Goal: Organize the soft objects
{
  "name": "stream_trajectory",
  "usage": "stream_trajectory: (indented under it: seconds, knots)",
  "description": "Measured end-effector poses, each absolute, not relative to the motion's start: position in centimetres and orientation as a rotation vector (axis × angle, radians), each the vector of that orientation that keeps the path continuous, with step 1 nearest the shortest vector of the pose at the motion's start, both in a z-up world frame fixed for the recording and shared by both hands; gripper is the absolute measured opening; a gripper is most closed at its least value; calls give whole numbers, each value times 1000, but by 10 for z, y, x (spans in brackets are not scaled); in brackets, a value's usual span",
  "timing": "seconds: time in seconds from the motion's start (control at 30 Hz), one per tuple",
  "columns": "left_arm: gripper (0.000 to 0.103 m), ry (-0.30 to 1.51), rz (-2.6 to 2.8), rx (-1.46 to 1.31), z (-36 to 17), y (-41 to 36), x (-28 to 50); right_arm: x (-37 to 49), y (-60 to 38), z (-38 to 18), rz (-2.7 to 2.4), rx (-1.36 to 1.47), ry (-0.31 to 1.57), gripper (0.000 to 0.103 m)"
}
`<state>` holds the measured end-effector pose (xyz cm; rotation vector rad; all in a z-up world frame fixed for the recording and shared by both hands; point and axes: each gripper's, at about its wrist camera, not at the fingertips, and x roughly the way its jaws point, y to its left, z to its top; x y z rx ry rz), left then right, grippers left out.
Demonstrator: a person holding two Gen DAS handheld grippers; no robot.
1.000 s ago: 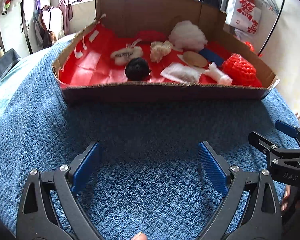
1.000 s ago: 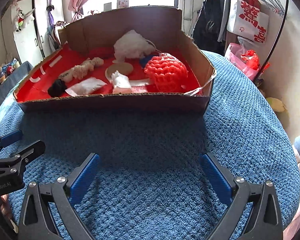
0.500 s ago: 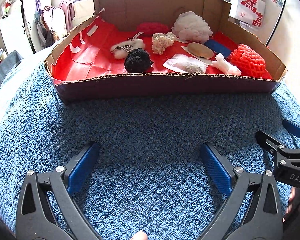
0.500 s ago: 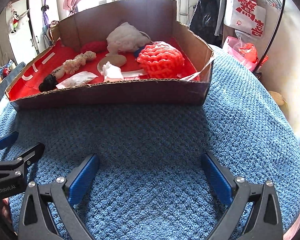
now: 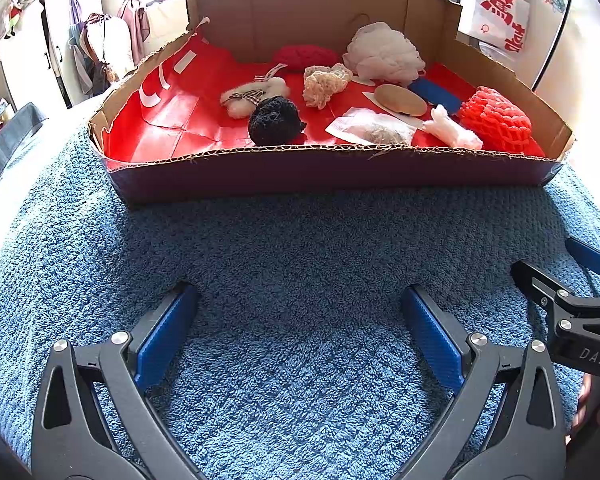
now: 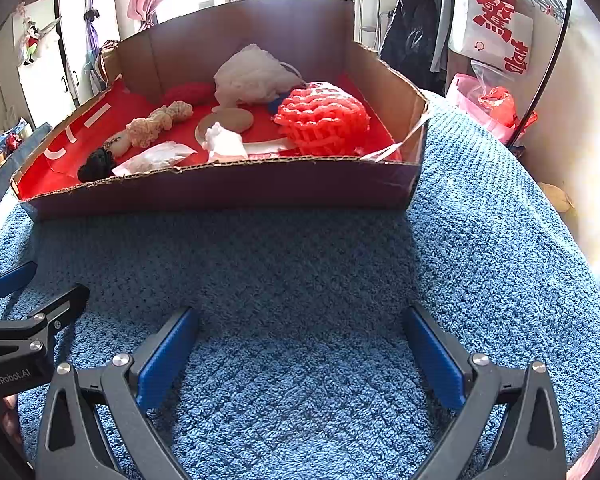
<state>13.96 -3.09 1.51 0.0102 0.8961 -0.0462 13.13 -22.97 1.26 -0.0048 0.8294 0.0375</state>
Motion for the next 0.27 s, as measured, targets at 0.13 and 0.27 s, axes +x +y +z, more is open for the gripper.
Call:
stream_trajectory:
  seconds: [0.13, 0.27]
  knots:
    - [103, 896, -45, 13, 15, -31, 139, 131, -230, 13, 37, -5, 829, 103]
    - [103, 896, -45, 12, 15, -31, 139, 131, -230, 12, 38, -5, 829, 103]
